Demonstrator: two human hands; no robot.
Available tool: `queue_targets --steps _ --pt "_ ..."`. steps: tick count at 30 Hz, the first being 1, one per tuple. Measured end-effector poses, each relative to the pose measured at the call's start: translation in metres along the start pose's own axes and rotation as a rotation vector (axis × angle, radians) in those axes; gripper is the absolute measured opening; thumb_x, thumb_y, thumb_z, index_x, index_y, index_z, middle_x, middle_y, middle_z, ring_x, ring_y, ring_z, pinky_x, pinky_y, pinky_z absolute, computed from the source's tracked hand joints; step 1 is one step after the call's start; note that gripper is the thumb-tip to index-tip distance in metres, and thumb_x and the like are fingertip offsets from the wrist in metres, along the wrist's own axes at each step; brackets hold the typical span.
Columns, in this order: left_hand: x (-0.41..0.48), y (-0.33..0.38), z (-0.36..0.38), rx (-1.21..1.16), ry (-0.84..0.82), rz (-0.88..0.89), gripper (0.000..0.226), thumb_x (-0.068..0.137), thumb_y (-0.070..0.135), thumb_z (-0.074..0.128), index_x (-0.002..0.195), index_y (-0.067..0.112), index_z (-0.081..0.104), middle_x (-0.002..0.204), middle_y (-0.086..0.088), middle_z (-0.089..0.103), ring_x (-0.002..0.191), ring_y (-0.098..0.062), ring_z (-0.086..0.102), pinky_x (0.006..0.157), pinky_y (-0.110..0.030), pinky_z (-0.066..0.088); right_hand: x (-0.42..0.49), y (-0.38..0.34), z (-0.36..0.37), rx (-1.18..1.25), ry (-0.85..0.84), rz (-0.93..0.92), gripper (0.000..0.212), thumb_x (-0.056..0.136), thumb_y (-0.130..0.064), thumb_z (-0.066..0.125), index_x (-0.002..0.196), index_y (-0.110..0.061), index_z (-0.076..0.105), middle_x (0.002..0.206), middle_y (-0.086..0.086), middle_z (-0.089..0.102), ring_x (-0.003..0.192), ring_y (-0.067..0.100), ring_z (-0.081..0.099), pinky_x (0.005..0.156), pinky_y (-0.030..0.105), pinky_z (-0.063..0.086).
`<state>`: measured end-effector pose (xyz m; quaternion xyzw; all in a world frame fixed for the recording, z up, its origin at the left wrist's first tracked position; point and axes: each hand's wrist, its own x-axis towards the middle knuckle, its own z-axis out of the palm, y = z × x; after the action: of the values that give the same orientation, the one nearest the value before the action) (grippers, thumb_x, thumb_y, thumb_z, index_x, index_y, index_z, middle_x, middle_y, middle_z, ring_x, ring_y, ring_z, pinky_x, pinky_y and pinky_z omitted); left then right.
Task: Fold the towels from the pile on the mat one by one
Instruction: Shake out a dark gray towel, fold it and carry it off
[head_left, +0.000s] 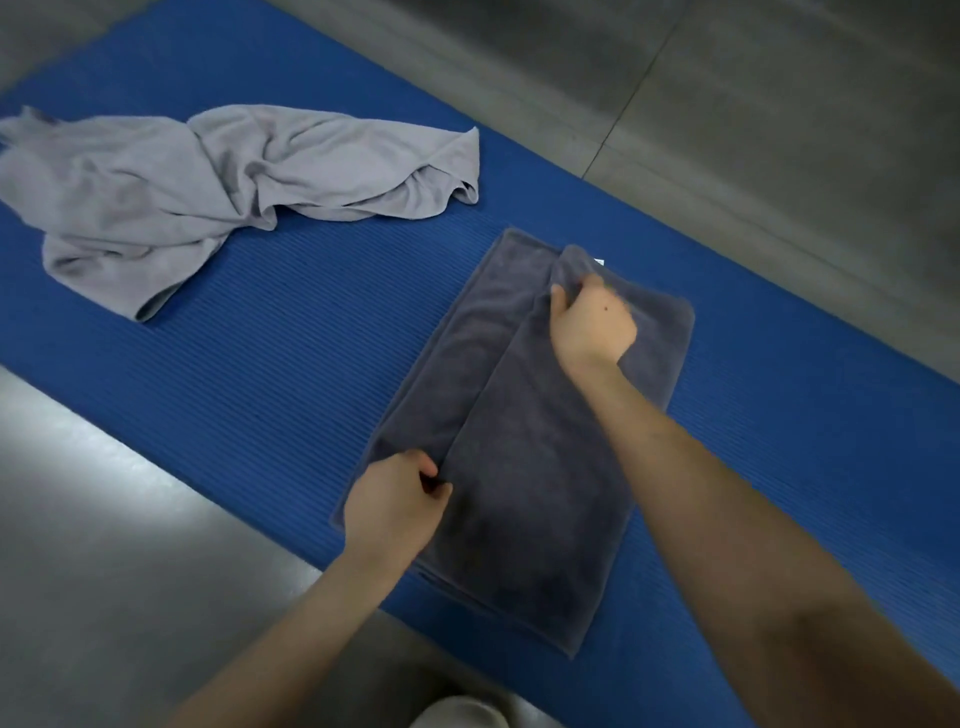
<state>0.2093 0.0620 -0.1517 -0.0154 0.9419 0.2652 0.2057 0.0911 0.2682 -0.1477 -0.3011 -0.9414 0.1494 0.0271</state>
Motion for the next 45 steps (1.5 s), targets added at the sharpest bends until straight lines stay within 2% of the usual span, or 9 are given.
queue_targets --steps 4,9,12,16,21,28,33,36,45 --pt "0.004 -0.002 -0.001 -0.027 -0.067 0.003 0.010 0.085 0.032 0.061 0.092 0.025 0.064 0.087 0.011 0.065 0.079 -0.005 0.058 0.068 -0.020 0.044 0.030 -0.018 0.012 -0.089 -0.003 -0.006 0.042 0.092 -0.045 0.049 0.112 -0.009 0.053 0.108 0.012 0.063 0.102 0.030 0.057 0.080 0.039 0.045" --pt "0.001 0.000 -0.007 -0.115 -0.111 0.009 0.009 0.087 0.028 0.060 0.083 0.028 0.053 0.076 0.015 0.058 0.069 0.001 0.053 0.058 -0.008 0.038 0.045 -0.013 0.012 -0.046 -0.020 0.039 0.017 0.089 -0.008 0.045 0.102 -0.005 0.056 0.104 0.012 0.064 0.098 0.030 0.059 0.073 0.033 0.041" --pt "-0.007 0.002 -0.019 -0.205 -0.105 -0.003 0.011 0.087 0.027 0.061 0.079 0.026 0.054 0.072 0.012 0.060 0.068 -0.001 0.056 0.058 -0.010 0.038 0.043 -0.012 -0.010 0.087 0.101 0.087 0.018 0.088 -0.009 0.045 0.099 -0.005 0.058 0.100 0.010 0.064 0.097 0.028 0.058 0.071 0.034 0.041" --pt "-0.003 -0.013 -0.040 -0.199 0.002 -0.090 0.006 0.084 0.025 0.062 0.079 0.024 0.058 0.073 0.010 0.061 0.069 -0.003 0.056 0.058 -0.016 0.039 0.049 -0.045 -0.025 0.146 0.131 0.036 0.013 0.082 -0.008 0.046 0.077 -0.013 0.057 0.072 0.000 0.054 0.088 0.024 0.061 0.064 0.030 0.040" --pt "0.014 -0.037 -0.035 -0.041 0.054 -0.172 0.007 0.088 0.022 0.058 0.094 0.019 0.058 0.083 0.006 0.056 0.076 -0.014 0.053 0.060 -0.024 0.033 0.047 -0.074 0.009 0.134 -0.172 -0.064 0.026 0.093 -0.027 0.049 0.109 -0.010 0.061 0.111 0.007 0.064 0.104 0.025 0.060 0.074 0.031 0.042" --pt "0.009 -0.032 -0.021 0.031 0.086 -0.146 0.035 0.088 0.032 0.057 0.119 0.018 0.053 0.107 -0.005 0.057 0.094 -0.022 0.054 0.069 -0.030 0.039 0.020 0.049 -0.004 -0.102 0.152 0.052 0.037 0.088 -0.030 0.051 0.121 -0.012 0.054 0.114 0.015 0.061 0.106 0.036 0.054 0.091 0.044 0.036" --pt "0.014 -0.031 -0.012 0.142 0.130 -0.139 0.033 0.084 0.029 0.061 0.113 0.015 0.056 0.101 -0.007 0.062 0.092 -0.028 0.058 0.078 -0.041 0.044 0.023 0.107 0.000 0.060 -0.073 0.245 0.049 0.088 -0.038 0.053 0.132 -0.018 0.041 0.101 0.011 0.068 0.104 0.033 0.058 0.101 0.045 0.029" --pt "0.017 -0.032 -0.012 0.169 0.151 -0.098 0.025 0.083 0.026 0.061 0.105 0.016 0.055 0.094 -0.003 0.064 0.088 -0.027 0.059 0.075 -0.038 0.037 0.030 0.104 0.006 0.155 -0.021 0.258 0.045 0.087 -0.026 0.051 0.131 -0.024 0.043 0.089 0.006 0.070 0.092 0.027 0.061 0.105 0.042 0.023" --pt "0.064 0.015 -0.003 0.346 0.166 0.302 0.027 0.086 0.023 0.062 0.112 0.015 0.059 0.099 -0.008 0.064 0.094 -0.030 0.058 0.083 -0.041 0.035 -0.042 0.211 -0.024 0.070 0.300 0.522 0.044 0.084 -0.023 0.054 0.127 -0.024 0.050 0.076 0.011 0.069 0.079 0.031 0.058 0.089 0.040 0.028"
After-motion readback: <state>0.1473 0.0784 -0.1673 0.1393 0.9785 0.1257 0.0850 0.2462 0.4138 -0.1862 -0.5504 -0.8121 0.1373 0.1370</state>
